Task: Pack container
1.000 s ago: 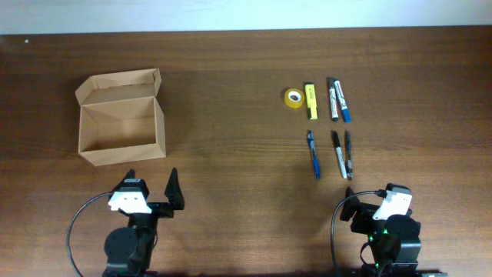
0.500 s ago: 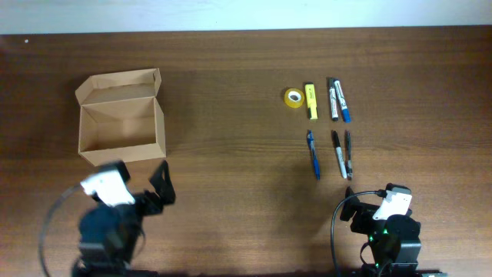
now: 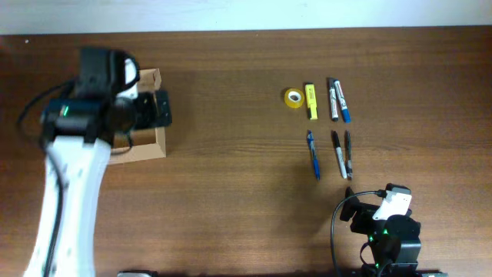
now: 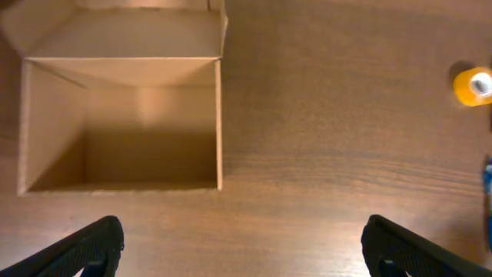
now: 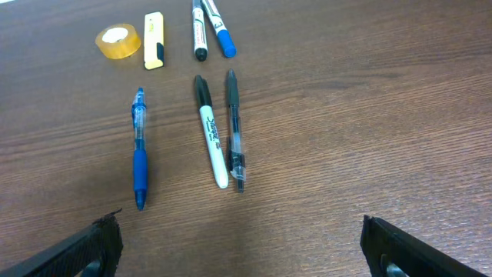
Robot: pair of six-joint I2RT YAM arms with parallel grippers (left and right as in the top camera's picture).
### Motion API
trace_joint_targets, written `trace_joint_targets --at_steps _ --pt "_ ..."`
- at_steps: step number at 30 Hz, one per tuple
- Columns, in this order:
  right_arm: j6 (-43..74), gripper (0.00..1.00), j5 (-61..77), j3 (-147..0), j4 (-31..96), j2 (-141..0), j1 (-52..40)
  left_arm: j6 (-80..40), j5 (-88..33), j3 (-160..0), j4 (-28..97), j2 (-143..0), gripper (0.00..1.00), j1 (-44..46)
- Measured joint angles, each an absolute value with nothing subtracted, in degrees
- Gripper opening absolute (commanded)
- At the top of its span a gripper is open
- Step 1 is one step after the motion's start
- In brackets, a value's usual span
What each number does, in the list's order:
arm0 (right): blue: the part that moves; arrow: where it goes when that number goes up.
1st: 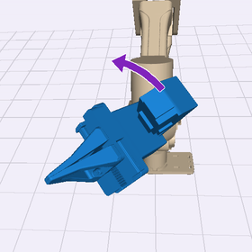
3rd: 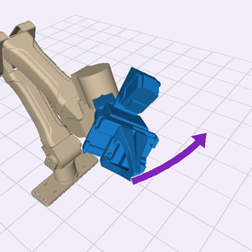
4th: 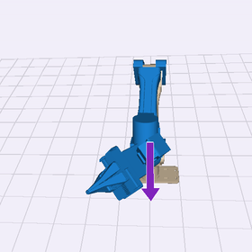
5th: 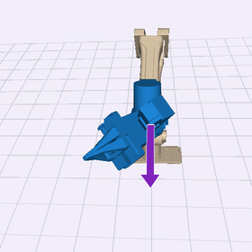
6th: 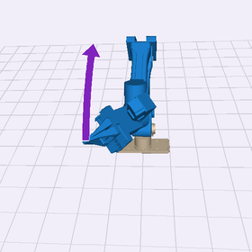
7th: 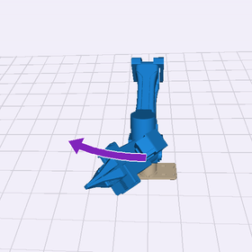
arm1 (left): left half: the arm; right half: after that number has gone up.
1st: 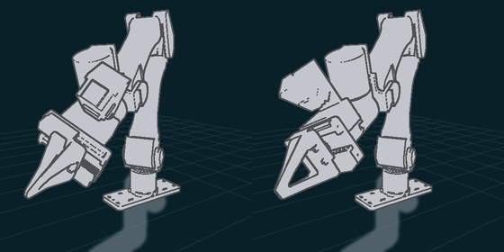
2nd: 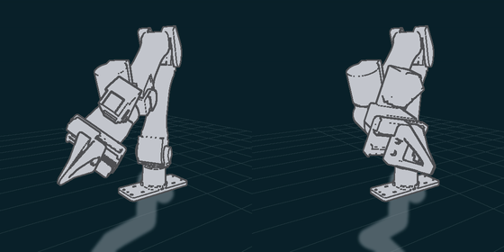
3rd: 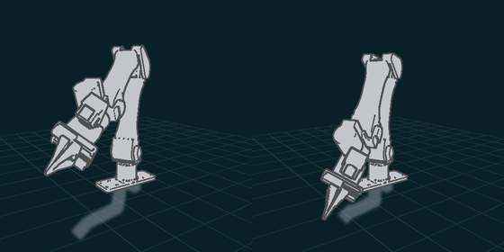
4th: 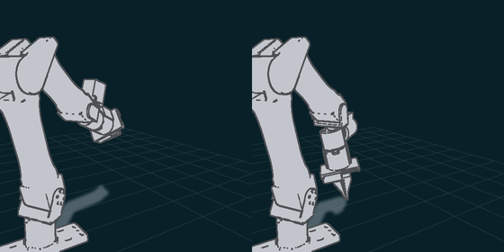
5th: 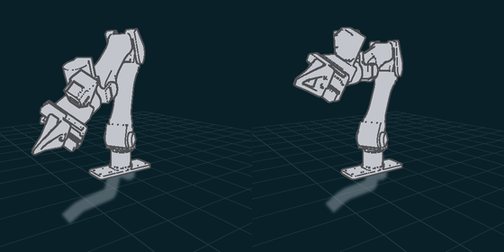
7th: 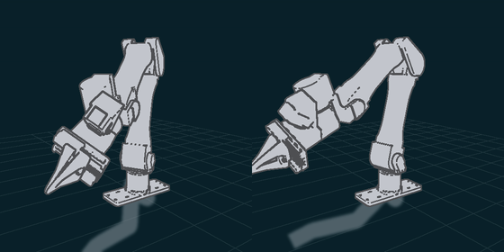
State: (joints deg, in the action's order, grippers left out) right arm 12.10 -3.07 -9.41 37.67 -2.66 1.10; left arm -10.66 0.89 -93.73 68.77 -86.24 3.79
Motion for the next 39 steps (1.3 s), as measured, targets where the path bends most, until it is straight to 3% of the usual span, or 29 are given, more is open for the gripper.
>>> trace_joint_targets --at_steps 16,17,20,22,25,30,39 --pt "12.01 0.99 -3.07 -9.41 37.67 -2.68 1.1 -9.82 2.44 -94.32 59.7 -105.89 0.89 3.03" --pt "12.08 0.99 -3.07 -9.41 37.67 -2.66 1.1 -9.85 2.79 -94.32 59.29 -106.78 0.84 2.98" --pt "12.08 0.99 -3.07 -9.41 37.67 -2.68 1.1 -9.85 3.46 -94.37 58.5 -110.15 0.79 2.5" --pt "12.05 0.99 -3.05 -9.41 37.67 -2.68 1.1 -10.0 3.66 -94.37 58.17 -112.6 0.7 1.87" --pt "12.05 0.99 -3.07 -9.41 37.67 -2.68 1.1 -9.93 3.7 -94.37 57.63 -116.51 0.41 1.13" --pt "12.05 0.99 -3.07 -9.41 37.67 -2.68 1.1 -9.89 3.73 -94.39 56.16 -120.81 0.02 0.89" --pt "12.03 0.99 -3.07 -9.41 37.69 -2.68 1.1 -11.2 1.52 -96.07 59.7 -121.43 0.02 1.56"
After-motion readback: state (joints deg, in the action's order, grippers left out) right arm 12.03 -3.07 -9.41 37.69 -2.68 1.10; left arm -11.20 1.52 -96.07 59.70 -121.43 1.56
